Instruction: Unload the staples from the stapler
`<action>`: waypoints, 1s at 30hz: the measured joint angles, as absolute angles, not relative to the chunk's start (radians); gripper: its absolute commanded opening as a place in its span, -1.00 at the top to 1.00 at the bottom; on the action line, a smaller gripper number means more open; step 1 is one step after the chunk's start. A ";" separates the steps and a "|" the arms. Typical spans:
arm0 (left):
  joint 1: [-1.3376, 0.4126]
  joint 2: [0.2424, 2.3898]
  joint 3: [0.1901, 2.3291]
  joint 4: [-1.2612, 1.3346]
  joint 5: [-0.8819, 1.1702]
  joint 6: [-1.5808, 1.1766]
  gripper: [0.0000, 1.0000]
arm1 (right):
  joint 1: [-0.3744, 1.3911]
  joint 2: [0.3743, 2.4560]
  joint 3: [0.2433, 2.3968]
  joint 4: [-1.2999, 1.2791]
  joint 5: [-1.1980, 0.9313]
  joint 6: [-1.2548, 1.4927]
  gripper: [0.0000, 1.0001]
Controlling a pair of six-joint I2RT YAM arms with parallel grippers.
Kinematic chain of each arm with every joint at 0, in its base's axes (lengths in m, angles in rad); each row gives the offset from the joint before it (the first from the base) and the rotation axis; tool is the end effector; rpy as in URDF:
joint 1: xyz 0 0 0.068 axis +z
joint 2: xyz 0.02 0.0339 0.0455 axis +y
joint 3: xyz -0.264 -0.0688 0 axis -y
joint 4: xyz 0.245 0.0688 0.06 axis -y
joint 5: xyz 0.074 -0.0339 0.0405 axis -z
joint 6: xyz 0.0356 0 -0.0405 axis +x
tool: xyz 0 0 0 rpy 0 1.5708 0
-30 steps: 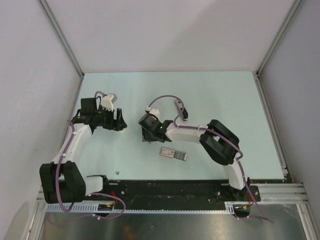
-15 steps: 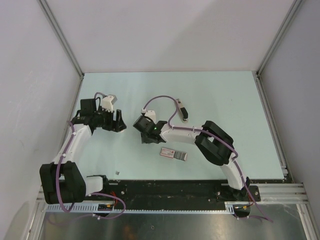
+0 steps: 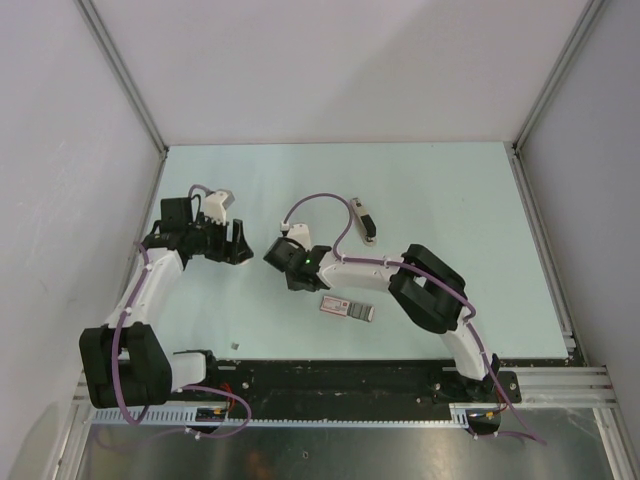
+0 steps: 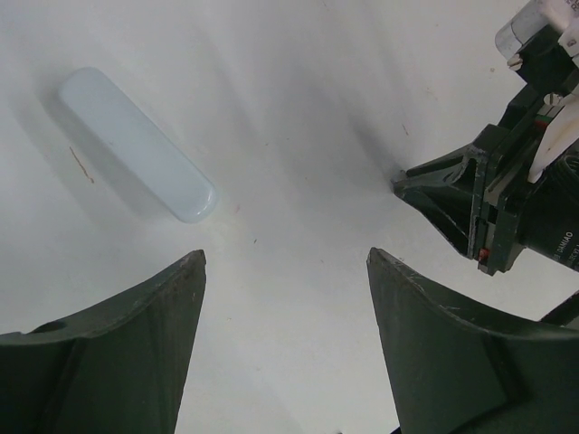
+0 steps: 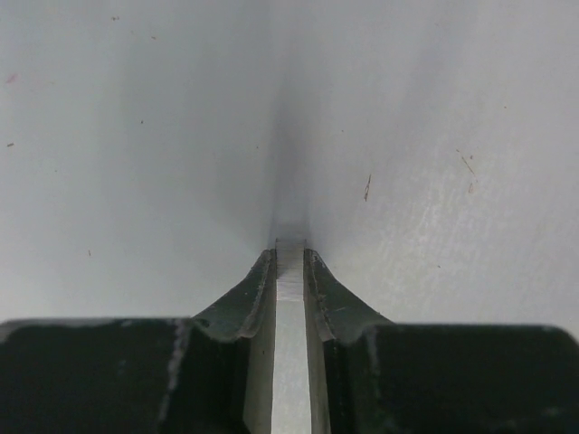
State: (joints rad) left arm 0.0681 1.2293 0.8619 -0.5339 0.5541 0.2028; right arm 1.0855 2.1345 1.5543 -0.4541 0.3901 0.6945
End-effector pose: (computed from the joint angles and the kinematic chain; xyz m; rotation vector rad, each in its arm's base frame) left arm 0.2472 -0.0019 0.2485 0.3910 2.3345 -0.5530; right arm 0.2235 0.3948 0.1606 -0.3525 2.4787 0.2231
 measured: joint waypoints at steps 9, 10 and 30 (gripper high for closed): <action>0.062 1.246 0.862 -0.533 0.562 0.203 -0.51 | 1.081 2.109 1.527 -0.466 0.393 0.694 0.83; 0.056 1.256 0.862 -0.533 0.561 0.203 -0.51 | 1.079 2.091 1.508 -0.473 0.393 0.694 0.83; -0.611 1.684 1.045 -0.404 0.356 0.204 -0.48 | 1.038 1.383 1.040 -0.691 0.426 0.833 0.80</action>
State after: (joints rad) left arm -0.6109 1.6840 1.0447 -0.4038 0.3565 0.2039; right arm 1.0382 1.3827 1.0401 -0.6910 0.4259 0.8330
